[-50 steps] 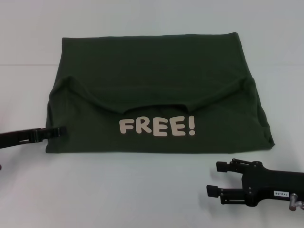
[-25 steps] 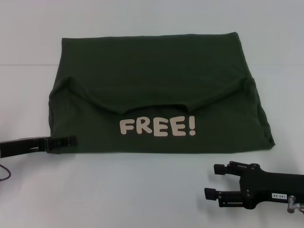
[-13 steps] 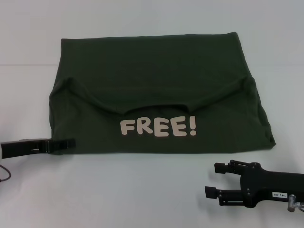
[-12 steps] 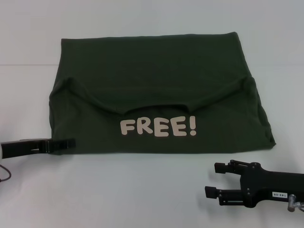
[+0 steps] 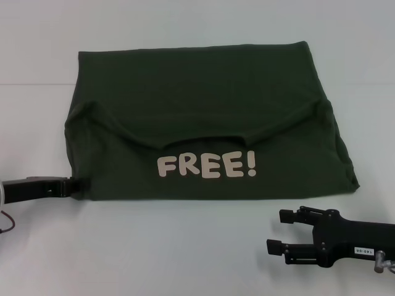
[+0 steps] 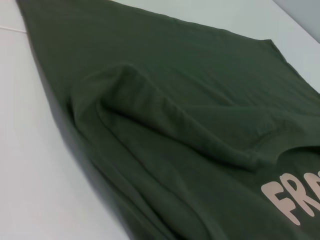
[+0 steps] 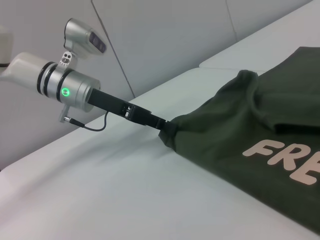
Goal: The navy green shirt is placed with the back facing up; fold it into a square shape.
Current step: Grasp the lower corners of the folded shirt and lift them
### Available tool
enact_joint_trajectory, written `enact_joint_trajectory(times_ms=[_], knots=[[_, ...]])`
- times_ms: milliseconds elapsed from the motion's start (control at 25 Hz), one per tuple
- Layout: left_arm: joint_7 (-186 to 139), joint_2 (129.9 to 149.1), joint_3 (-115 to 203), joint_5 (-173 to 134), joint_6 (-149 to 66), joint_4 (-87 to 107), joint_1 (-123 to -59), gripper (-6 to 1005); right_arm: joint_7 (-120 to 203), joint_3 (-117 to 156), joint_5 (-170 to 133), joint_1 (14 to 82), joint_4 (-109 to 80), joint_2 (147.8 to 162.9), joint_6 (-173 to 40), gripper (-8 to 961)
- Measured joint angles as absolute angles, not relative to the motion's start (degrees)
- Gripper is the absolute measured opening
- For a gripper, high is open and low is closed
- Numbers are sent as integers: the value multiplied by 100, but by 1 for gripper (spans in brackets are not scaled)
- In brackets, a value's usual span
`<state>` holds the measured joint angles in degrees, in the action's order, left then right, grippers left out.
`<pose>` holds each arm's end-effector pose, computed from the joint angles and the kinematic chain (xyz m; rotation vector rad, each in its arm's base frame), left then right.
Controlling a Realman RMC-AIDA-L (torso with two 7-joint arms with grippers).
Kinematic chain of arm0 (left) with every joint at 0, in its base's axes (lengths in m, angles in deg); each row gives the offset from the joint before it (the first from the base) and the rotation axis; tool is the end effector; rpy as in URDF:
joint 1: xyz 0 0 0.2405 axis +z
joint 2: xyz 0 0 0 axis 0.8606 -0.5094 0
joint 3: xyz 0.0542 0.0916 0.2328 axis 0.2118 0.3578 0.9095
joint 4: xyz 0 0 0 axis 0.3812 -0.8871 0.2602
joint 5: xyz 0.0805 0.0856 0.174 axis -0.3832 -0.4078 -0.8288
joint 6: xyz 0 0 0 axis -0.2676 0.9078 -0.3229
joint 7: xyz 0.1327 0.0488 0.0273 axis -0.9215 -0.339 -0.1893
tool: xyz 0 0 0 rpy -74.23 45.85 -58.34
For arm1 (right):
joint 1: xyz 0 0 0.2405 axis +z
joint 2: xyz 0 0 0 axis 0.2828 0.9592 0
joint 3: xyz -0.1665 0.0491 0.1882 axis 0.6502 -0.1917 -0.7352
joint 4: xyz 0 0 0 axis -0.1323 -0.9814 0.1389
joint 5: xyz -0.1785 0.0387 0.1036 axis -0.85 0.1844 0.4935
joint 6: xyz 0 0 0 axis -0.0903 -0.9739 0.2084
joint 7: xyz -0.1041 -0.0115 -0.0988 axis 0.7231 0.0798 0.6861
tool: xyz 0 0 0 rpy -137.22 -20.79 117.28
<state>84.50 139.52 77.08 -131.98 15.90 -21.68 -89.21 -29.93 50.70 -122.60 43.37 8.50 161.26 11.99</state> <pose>-0.3426 0.3545 0.0193 -2.2157 -1.3619 -0.3666 0.2995 0.2894 -0.0342 -2.7474 0.8214 0.6670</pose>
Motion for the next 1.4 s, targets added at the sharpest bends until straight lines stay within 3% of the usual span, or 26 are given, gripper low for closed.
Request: enact_joint_trajectory(times_ms=[320,600,1080,1200,1400], knots=[[8405,13953,7707,-13207,1613,-2172,-8910,113,-3441,4946,-12248,4366,853,16044,1200,907],[8442,13923,7707,-13208,1622,-2158,-8896,66,-4840,4432,-12244,4353,1455,15837,1703,903],[8449,13894,7707,-13211,1632,-2156,-8874,52,-9171,4463,-13022,4852,2645,14979,1644,899],[8432,13892,7707,-13214,1614,-2157,-8880,52,-9668,4463,-13622,5152,2658,14928,1436,899],[8440,13889,7699,-13216,1592,-2167,-8898,52,-10094,4511,-14639,5724,2654,15015,1316,899]])
